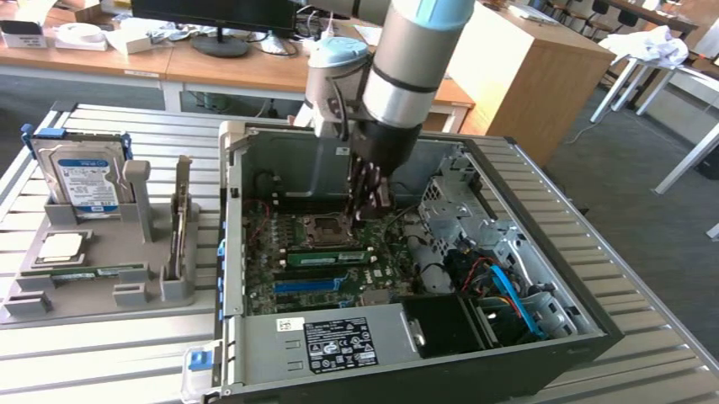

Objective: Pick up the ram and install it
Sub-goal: 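Insert the ram into the slot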

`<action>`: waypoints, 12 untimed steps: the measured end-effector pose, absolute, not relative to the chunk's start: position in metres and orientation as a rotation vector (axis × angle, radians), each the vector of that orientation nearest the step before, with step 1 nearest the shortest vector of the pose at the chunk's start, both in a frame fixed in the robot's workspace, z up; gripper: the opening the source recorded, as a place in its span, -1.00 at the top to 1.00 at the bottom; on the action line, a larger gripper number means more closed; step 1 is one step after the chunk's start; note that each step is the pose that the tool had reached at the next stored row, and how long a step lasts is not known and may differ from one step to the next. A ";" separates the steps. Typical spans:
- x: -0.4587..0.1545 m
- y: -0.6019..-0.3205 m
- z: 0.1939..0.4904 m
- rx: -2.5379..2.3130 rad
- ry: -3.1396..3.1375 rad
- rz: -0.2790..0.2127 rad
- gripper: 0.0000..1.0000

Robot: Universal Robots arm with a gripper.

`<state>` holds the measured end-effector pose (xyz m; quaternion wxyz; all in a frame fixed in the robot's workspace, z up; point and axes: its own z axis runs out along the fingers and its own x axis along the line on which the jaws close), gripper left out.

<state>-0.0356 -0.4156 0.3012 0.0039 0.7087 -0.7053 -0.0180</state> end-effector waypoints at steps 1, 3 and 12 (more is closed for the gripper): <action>-0.036 -0.416 0.305 2.221 -2.210 -0.057 0.38; -0.035 -0.416 0.311 2.221 -2.210 -0.056 0.38; -0.035 -0.416 0.335 2.221 -2.210 -0.057 0.38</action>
